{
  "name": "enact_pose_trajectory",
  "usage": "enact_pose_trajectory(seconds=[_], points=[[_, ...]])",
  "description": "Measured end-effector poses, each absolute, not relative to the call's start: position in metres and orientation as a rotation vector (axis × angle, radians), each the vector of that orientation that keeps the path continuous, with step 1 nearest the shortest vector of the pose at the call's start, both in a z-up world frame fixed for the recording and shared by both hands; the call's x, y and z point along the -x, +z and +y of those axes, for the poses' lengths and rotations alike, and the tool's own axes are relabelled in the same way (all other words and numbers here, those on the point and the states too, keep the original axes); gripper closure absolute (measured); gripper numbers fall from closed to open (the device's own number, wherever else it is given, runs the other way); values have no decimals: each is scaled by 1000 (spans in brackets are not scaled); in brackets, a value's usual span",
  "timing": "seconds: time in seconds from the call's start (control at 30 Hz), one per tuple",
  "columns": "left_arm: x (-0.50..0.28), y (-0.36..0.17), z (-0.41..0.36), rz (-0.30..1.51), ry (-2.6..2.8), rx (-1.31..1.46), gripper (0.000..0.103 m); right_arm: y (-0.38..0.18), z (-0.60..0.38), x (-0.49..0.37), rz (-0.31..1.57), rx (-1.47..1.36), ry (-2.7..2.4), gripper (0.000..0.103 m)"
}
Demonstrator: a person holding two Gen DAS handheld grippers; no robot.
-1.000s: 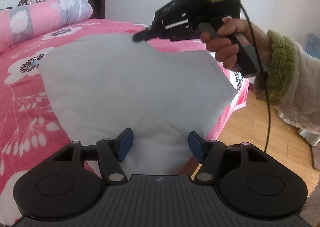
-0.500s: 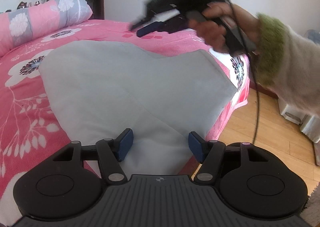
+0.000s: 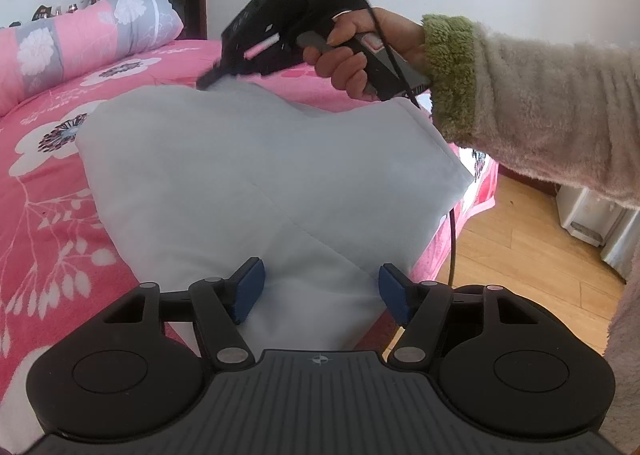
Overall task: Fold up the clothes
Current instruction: 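Open the right gripper and release the shirt onto the folded bundle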
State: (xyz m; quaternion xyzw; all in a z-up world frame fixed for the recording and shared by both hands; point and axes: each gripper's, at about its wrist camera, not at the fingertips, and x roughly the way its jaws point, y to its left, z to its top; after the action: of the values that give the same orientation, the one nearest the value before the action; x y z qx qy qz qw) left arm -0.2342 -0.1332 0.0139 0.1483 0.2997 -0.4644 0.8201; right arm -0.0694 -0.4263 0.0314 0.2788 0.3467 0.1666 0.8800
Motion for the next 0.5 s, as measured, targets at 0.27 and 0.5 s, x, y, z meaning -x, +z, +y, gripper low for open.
enact_pose_trajectory(seconds=[0.27, 0.5], points=[[234, 15, -134, 639, -987, -313, 38, 26, -452, 88, 651, -644, 144, 100], [229, 15, -133, 642, -998, -312, 34, 56, -449, 135, 586, -437, 3, 97]])
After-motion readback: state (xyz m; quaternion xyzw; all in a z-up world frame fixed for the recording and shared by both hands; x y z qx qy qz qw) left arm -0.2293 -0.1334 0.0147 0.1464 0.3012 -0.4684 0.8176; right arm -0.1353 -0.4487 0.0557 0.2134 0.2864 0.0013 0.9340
